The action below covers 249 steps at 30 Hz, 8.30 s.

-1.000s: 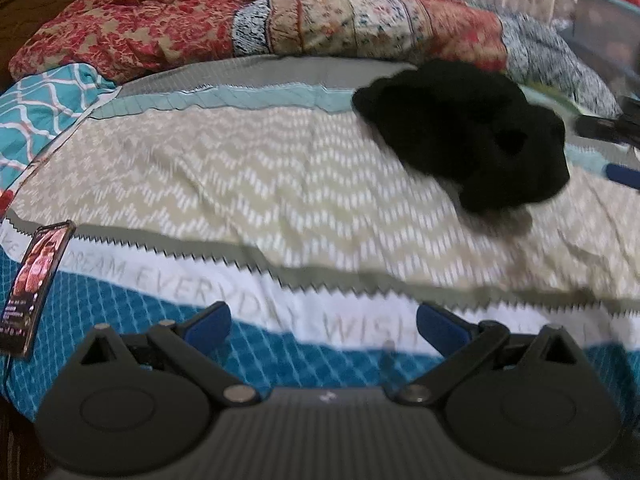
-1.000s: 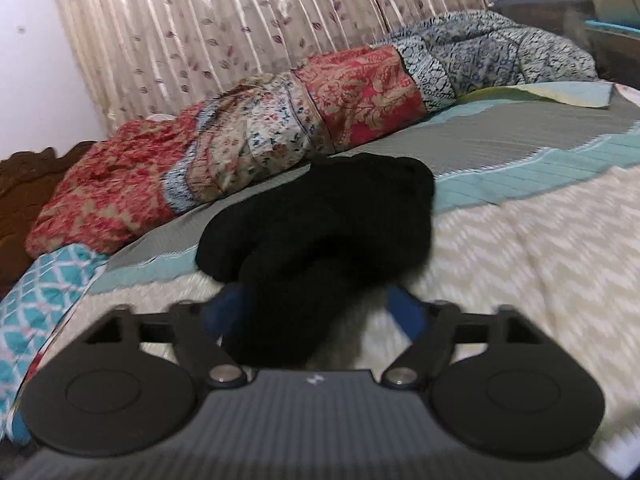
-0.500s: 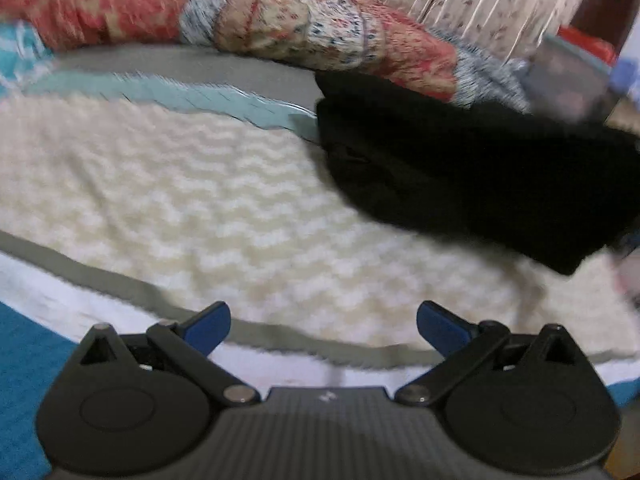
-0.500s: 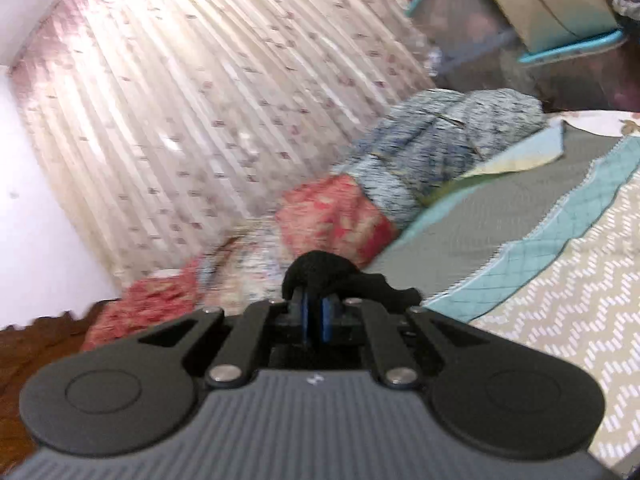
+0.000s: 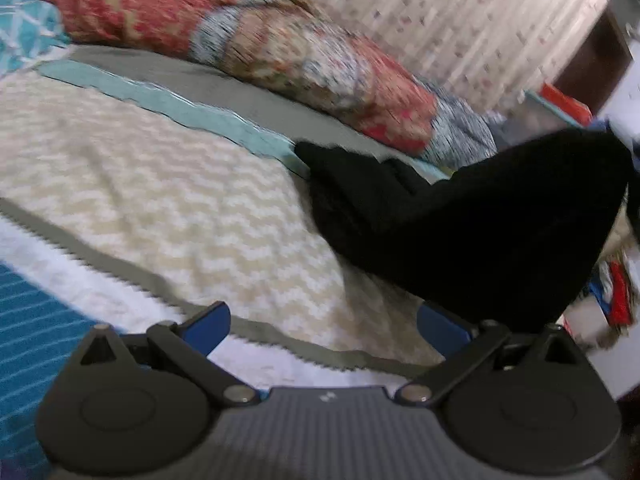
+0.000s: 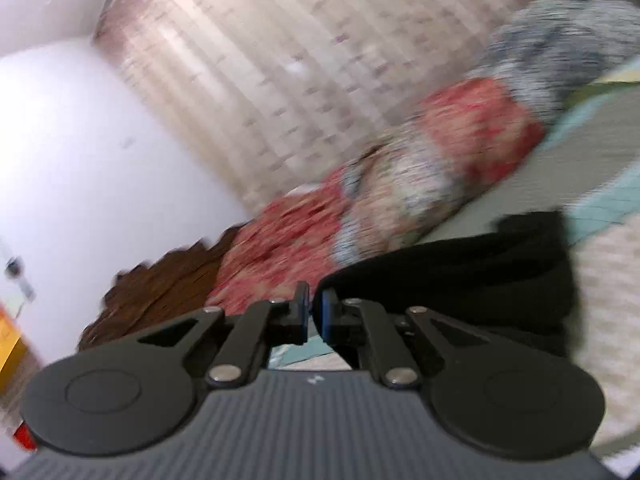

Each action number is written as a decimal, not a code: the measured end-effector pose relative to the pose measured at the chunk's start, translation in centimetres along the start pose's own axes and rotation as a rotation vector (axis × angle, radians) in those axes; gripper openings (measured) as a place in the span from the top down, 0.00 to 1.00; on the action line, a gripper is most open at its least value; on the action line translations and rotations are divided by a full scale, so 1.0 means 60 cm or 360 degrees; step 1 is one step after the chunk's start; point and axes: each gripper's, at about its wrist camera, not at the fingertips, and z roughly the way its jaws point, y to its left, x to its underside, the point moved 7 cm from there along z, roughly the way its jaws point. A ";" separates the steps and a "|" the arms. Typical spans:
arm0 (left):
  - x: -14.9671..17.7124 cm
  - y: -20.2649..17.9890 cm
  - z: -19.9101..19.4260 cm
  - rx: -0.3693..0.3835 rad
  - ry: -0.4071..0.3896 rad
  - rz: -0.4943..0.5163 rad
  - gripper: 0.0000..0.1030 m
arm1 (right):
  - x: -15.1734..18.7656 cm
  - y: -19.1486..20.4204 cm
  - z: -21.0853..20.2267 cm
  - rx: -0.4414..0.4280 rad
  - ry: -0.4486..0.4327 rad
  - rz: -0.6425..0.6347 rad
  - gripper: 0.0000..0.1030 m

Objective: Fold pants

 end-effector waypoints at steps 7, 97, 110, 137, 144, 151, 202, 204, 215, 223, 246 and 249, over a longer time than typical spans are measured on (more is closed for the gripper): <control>-0.015 0.103 -0.125 -0.0190 -0.0236 -0.0127 0.00 | -0.040 0.171 0.101 -0.0389 -0.0183 -0.0135 0.92; -0.109 0.129 0.234 -0.0075 0.0355 -0.0048 0.80 | 0.016 -0.452 0.243 0.0967 0.0411 -0.0131 0.92; -0.062 0.030 0.065 0.0238 0.0316 0.0279 0.76 | -0.141 -0.472 -0.321 0.1440 -0.0440 0.0080 0.89; -0.187 -0.030 0.168 -0.0136 0.0022 0.0597 0.90 | 0.070 -0.405 -0.199 0.1292 -0.0088 0.0114 0.51; -0.251 0.042 0.173 -0.0748 -0.0123 0.0766 0.12 | 0.078 -0.396 -0.194 0.1277 -0.0052 0.0131 0.51; -0.237 0.137 0.212 -0.0701 0.0107 0.0440 0.03 | 0.057 -0.403 -0.238 0.1375 -0.0089 0.0076 0.51; -0.114 0.026 -0.018 -0.0376 -0.0257 0.0919 0.90 | -0.147 -0.461 -0.489 0.1159 -0.0692 0.0319 0.90; -0.064 0.043 -0.035 -0.0338 -0.0149 0.0904 0.86 | -0.074 -0.478 -0.552 0.1228 -0.0682 0.0418 0.89; 0.005 0.148 -0.094 -0.0297 0.0121 0.0317 0.15 | 0.081 -0.543 -0.696 0.1197 -0.0958 0.1038 0.40; 0.021 0.172 -0.068 -0.0171 0.0215 -0.0255 0.02 | 0.116 -0.506 -0.621 0.0945 -0.0671 0.0983 0.40; 0.065 0.161 0.048 -0.0260 0.0403 -0.0447 0.41 | -0.188 -0.421 -0.490 0.0613 -0.0701 0.0220 0.90; 0.068 0.160 0.049 -0.0264 0.0406 -0.0417 0.40 | -0.111 -0.522 -0.531 0.0765 -0.0669 0.0384 0.89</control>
